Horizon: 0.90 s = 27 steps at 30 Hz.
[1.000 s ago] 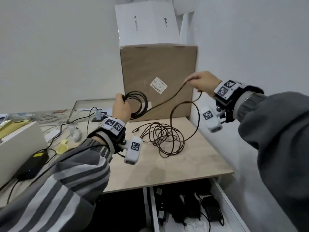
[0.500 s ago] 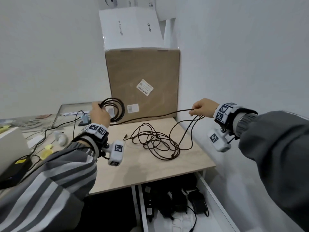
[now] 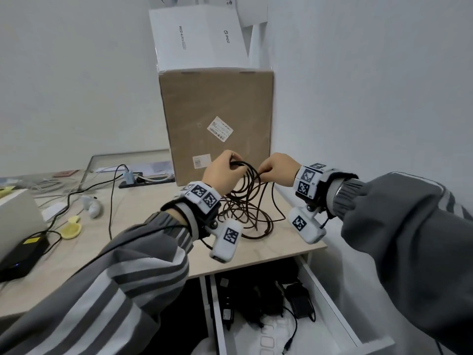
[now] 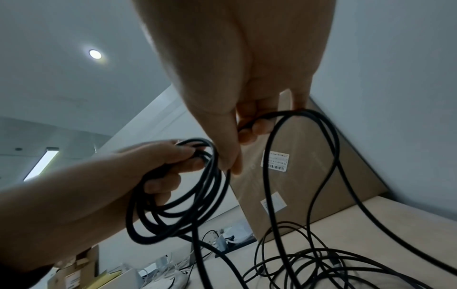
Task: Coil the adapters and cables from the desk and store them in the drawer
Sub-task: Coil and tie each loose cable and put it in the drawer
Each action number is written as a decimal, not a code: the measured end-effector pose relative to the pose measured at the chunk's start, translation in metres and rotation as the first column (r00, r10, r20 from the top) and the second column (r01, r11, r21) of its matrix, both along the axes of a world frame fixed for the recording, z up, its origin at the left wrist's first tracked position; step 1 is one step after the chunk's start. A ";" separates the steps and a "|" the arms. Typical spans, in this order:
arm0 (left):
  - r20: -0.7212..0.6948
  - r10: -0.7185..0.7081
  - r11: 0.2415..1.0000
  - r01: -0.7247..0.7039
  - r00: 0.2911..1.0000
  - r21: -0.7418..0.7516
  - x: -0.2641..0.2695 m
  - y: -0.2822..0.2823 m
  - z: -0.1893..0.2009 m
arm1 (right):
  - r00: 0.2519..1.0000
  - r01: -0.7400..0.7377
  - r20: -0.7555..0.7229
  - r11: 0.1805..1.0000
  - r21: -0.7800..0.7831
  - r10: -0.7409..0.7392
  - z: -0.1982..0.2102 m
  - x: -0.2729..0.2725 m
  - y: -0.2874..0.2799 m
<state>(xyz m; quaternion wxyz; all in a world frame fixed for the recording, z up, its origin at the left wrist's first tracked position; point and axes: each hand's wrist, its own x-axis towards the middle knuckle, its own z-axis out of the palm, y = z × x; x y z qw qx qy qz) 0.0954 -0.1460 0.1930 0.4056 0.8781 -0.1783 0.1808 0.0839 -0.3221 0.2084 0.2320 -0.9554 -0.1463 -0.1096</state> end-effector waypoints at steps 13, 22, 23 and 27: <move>-0.100 -0.187 0.967 0.201 0.977 0.154 0.002 -0.002 -0.006 | 0.980 -0.083 0.193 0.983 0.162 0.051 -0.019 0.006 -0.002; 0.009 -0.246 0.934 0.239 0.969 -0.266 0.010 0.062 0.022 | 0.895 0.319 0.316 0.947 0.040 -0.315 -0.038 0.040 -0.017; 0.023 -0.228 0.923 0.224 0.973 -0.314 0.013 0.071 0.024 | 0.896 0.331 0.264 0.933 0.143 -0.358 -0.040 0.045 -0.018; 0.017 -0.109 0.925 0.107 0.994 -0.364 0.030 0.097 0.024 | 0.964 0.220 0.088 0.939 0.263 -0.251 -0.049 0.058 -0.009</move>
